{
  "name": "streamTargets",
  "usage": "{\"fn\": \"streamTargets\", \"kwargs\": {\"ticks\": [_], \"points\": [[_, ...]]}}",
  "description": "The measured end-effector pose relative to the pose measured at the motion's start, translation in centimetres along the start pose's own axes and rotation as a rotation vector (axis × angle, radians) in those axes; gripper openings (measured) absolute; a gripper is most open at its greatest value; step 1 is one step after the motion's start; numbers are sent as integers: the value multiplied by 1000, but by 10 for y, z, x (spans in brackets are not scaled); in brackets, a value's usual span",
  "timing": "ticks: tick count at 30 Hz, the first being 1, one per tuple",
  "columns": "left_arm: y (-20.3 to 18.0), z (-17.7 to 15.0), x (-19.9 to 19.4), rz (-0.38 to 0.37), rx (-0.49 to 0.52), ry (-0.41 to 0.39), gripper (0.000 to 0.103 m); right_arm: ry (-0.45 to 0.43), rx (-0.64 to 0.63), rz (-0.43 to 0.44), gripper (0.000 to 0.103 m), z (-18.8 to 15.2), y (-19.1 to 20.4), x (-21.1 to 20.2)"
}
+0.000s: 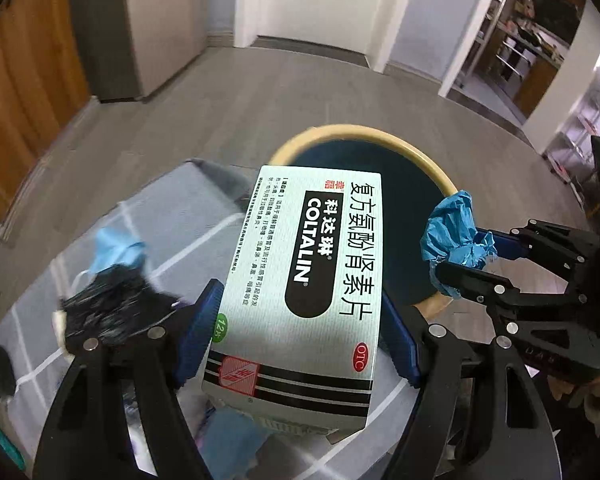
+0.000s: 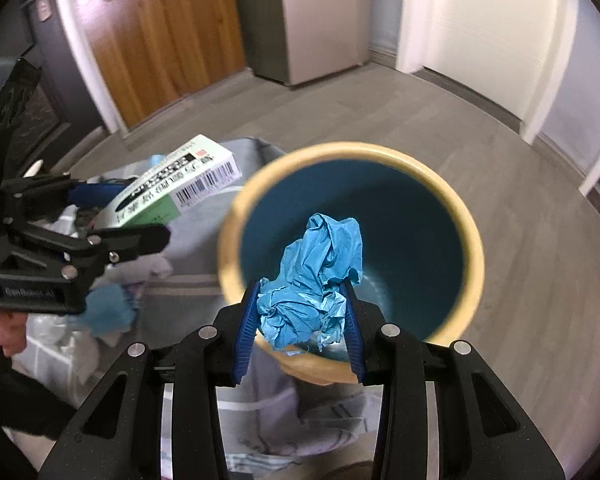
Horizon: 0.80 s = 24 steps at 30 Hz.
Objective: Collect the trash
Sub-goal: 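Carry both items over the yellow-rimmed bin and open both grippers to drop them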
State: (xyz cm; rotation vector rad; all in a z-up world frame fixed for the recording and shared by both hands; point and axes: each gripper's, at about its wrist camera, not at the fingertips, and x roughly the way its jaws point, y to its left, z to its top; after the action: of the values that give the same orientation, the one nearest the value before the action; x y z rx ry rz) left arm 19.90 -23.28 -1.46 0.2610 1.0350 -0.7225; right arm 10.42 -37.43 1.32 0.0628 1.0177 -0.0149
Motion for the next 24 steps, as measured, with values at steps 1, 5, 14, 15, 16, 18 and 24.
{"fn": "streamTargets", "kwargs": {"ticks": [1,5,14,15,16,18,24], "points": [[-4,2,7,-2,7,9,73,6,6,-6,41,-1,-3,2],[-12,10,38,-18,21,49,74,37,28,-20,41,-4,-10,13],[-14,16,81,-48,5,97,74,97,46,-22,41,-7,-19,33],[-16,17,82,-49,3,91,74,101,47,-24,41,-6,-20,35],[-15,19,82,-52,0,88,74,105,49,-26,41,-7,-21,37],[-14,22,82,-76,-21,86,74,109,54,-30,41,-8,-23,39],[-15,29,84,-93,-28,58,74,111,59,-30,41,-9,-24,41]]}}
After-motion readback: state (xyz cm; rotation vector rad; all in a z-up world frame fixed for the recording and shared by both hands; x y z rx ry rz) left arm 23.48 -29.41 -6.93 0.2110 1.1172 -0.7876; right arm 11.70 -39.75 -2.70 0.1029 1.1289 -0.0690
